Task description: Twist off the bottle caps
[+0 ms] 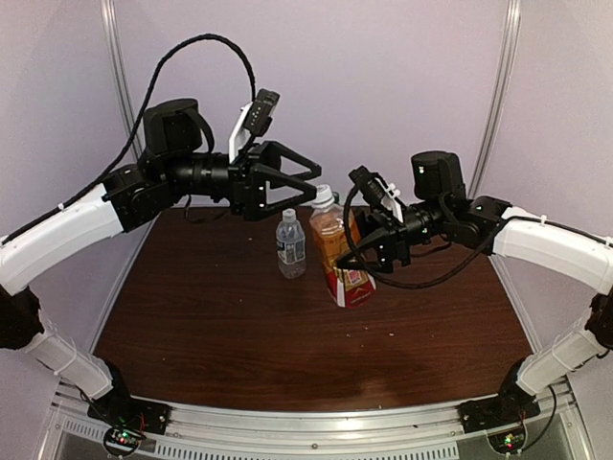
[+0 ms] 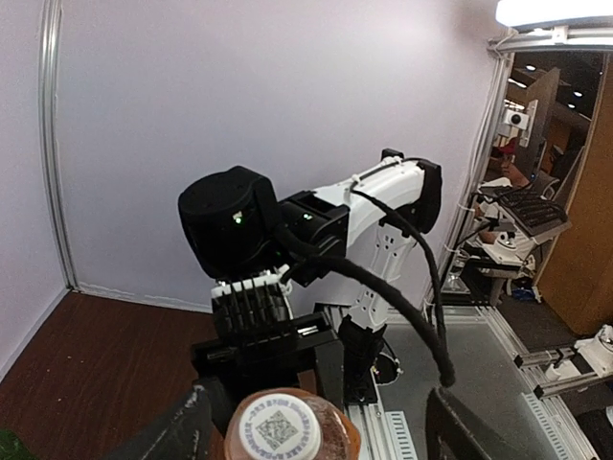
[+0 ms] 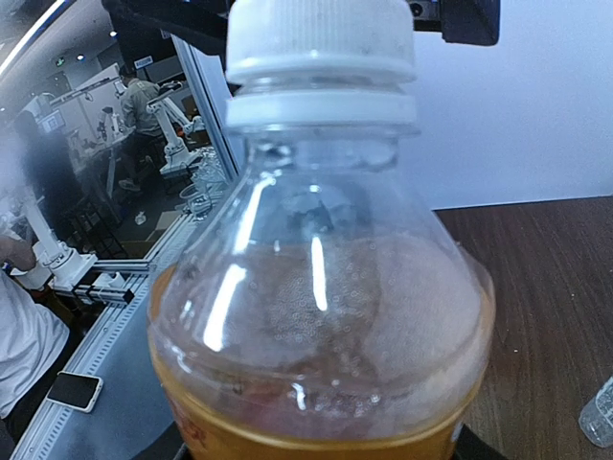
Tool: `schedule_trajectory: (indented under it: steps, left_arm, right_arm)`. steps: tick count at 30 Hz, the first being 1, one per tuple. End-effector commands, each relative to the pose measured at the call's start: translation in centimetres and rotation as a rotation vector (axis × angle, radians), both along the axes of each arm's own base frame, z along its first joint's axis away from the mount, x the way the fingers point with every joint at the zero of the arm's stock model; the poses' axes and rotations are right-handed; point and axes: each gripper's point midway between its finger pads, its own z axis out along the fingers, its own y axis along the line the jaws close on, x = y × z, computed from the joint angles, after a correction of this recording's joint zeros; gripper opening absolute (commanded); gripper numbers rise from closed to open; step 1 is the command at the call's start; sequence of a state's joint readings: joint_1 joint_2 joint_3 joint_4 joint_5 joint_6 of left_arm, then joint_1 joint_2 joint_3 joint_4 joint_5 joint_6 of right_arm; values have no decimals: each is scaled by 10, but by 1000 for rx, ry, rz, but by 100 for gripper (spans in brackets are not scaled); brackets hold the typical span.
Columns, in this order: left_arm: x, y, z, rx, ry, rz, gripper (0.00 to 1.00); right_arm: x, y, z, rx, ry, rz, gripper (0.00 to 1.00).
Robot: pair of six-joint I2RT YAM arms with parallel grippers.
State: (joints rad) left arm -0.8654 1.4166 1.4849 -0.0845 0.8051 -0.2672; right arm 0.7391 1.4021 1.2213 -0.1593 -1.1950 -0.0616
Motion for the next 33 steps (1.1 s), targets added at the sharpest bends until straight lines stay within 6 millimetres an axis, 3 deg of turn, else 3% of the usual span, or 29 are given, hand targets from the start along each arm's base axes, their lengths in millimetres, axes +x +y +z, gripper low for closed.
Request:
schedule_trajectory:
  steps: [1, 10, 33]
  left_arm:
    - [-9, -7, 8, -62, -70, -139, 77]
    - [-6, -19, -1, -67, -21, -215, 65]
    - [1, -19, -11, -64, 36, -232, 32]
  right_arm:
    - [-9, -1, 18, 53, 6, 81, 59]
    - [-10, -1, 15, 56, 18, 91, 59]
    - [-5, 0, 11, 42, 19, 66, 59]
